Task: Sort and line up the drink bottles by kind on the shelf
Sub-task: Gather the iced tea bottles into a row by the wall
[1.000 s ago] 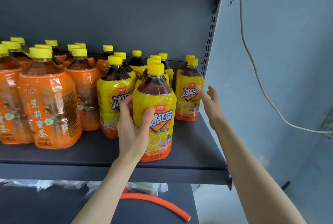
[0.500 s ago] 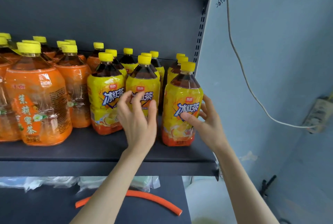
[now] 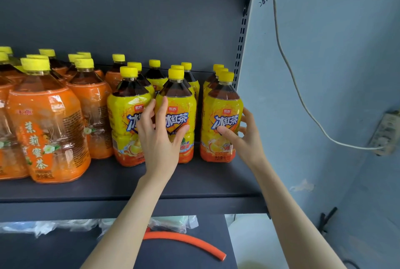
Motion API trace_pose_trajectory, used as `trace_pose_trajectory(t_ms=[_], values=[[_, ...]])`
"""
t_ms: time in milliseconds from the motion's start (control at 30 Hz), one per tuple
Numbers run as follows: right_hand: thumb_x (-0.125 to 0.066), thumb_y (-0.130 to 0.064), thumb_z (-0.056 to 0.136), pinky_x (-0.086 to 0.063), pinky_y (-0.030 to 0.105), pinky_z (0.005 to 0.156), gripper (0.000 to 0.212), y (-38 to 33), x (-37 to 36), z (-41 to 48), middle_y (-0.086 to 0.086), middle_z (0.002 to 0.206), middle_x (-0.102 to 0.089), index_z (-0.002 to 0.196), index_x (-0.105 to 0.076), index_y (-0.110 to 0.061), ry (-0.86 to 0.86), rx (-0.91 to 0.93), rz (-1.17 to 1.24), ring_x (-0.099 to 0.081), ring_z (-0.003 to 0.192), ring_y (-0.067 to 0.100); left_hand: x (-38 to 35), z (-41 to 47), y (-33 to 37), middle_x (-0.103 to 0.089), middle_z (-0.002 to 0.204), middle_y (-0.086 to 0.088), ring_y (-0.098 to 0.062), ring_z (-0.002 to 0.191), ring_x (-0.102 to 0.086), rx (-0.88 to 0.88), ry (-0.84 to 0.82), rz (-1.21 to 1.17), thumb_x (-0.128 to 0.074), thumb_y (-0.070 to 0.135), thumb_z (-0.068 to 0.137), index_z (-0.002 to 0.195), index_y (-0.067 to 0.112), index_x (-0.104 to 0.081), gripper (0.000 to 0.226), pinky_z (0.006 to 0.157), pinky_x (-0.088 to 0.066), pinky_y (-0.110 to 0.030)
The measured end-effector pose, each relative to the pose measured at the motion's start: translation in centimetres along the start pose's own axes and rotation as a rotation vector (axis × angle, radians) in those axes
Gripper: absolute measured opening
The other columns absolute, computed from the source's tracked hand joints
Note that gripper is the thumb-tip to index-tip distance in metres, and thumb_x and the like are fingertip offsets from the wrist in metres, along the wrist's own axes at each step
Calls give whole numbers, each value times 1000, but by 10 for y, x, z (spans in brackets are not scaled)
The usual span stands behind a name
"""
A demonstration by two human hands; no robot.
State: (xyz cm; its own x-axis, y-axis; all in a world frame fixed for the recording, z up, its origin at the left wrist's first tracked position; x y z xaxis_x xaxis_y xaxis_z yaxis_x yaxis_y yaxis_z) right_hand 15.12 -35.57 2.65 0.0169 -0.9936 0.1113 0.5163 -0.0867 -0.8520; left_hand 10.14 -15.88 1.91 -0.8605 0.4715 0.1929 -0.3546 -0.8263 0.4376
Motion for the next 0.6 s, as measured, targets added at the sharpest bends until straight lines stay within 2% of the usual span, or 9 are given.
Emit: trace_pose_trajectory(t_ms=[133,200,367,467,600], values=[[-75,-16,81,-55,21,78,63,4,-4,5,-2,124,-56,133,-40,-28,20,13,-33,-58,91,-13,0,-1,0,-38,139,-14,-33,123,-40,-11,10,3,-63,44,84,139,15,-41,66,96,-35,-33],[-74,-17,82,-54,19,77,63,5,-6,7,-1,125,-55,132,-40,-30,17,18,-43,-56,91,-18,0,-1,0,-38,139,-14,-33,123,-40,-8,16,0,-63,45,84,139,15,-42,66,96,-35,-33],[-71,-12,84,-46,3,68,61,5,-5,7,-12,114,-56,136,-40,-22,15,47,-60,-52,89,-26,-2,-2,-2,-38,138,-13,-32,123,-40,-8,25,6,-63,45,84,139,17,-41,66,95,-36,-32],[-70,-11,85,-45,2,67,61,6,-5,4,-24,109,-51,132,-36,-30,-8,52,-92,-49,88,-30,-3,-4,-2,-38,139,-13,-32,123,-41,-4,38,7,-64,44,84,140,17,-40,66,96,-35,-31],[-71,-12,84,-45,2,68,61,6,-4,6,-24,108,-52,132,-37,-28,15,63,-125,-50,88,-29,-5,-5,-1,-39,139,-14,-33,123,-42,-5,43,11,-65,42,84,141,17,-39,67,97,-38,-36]])
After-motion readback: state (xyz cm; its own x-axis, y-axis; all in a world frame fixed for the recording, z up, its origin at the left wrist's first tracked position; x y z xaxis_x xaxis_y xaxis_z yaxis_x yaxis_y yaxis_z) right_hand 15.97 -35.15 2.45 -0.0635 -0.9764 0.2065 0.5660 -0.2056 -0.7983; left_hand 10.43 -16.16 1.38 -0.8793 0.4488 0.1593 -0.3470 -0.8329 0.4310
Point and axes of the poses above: each hand's wrist, its own z-axis towards the middle knuckle, its own x-axis out of the back of the hand, y = z × x, the point moved 3 cm from there along z, towards the middle knuckle
